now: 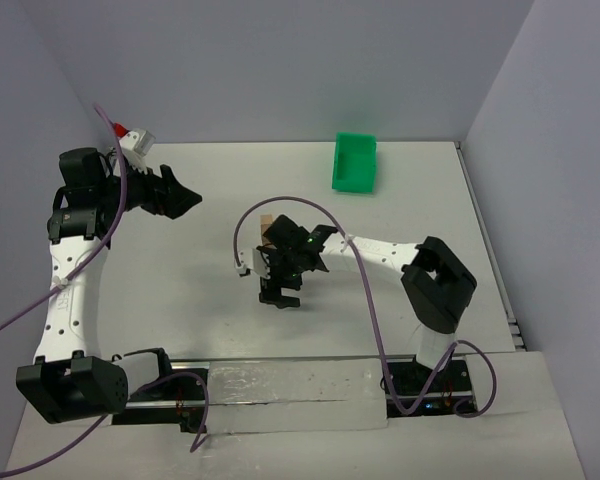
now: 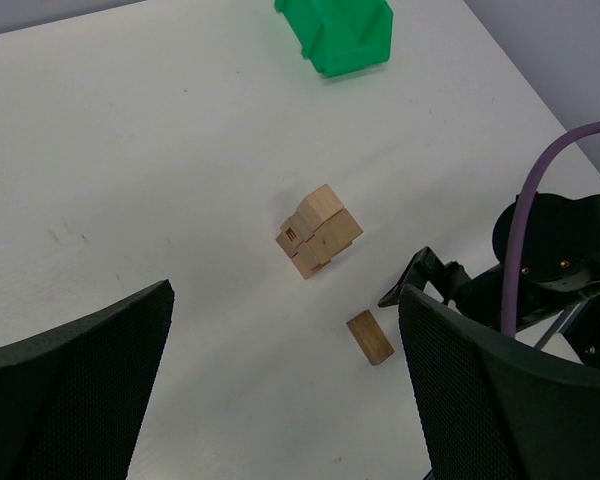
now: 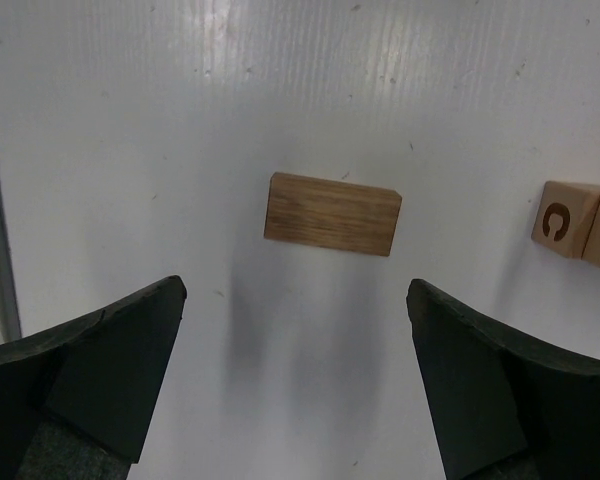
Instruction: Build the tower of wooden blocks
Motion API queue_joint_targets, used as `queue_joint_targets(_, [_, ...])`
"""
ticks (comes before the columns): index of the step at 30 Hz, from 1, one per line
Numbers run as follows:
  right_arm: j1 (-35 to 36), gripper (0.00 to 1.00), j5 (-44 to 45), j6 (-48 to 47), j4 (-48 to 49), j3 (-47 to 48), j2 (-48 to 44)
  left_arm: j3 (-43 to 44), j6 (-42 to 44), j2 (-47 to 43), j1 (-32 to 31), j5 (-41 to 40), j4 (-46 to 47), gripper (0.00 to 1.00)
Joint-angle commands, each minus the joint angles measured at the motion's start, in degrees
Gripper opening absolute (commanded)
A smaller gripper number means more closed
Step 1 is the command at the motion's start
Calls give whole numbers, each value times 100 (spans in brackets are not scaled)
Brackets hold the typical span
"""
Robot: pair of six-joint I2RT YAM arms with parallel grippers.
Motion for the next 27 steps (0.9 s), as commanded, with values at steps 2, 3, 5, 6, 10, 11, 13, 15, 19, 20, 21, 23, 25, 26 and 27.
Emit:
queue_joint_targets(2, [117,100,151,117,-106,521,361,264,-71,44,24,77,228,99])
queue_joint_targets(3, [122,100,158,131,-123,575,414,273,-75,50,24,92,226,99])
queue_joint_targets(5, [122,100,177,138,-153,625,502,289,-75,61,24,141,219,99])
queue_joint_targets(6, [122,100,182,145,-166,651,548,298,-69,69,24,158,216,99])
queue_joint_targets(10, [142,100,191,173,-210,725,671,307,-40,87,24,155,200,99])
queue_joint_targets(11, [159,100,192,175,-224,756,692,310,-40,103,24,155,193,99])
queue_joint_targets(13, [187,100,202,184,-226,772,750,325,-32,111,24,174,194,99])
queue_joint_targets(15, [210,100,226,217,-225,788,791,325,-40,128,24,199,201,99])
queue_joint_targets(19, [230,100,267,244,-216,824,881,351,-45,163,24,187,187,99])
queue_joint_targets(20, [235,100,282,248,-224,840,904,363,-45,171,24,195,184,99])
queue_joint_targets(21, [245,100,299,254,-233,864,933,377,-41,182,24,201,184,99])
queue_joint_targets(23, [245,99,314,265,-233,901,993,378,-49,189,24,212,187,99])
queue_joint_targets(25, [245,99,323,288,-239,943,1042,369,-55,198,24,206,201,99])
queue_joint_targets(26, [245,98,324,291,-235,959,1065,365,-45,198,24,198,198,99])
queue_joint_targets(27, [245,97,331,304,-241,972,1102,353,-33,198,24,191,185,99])
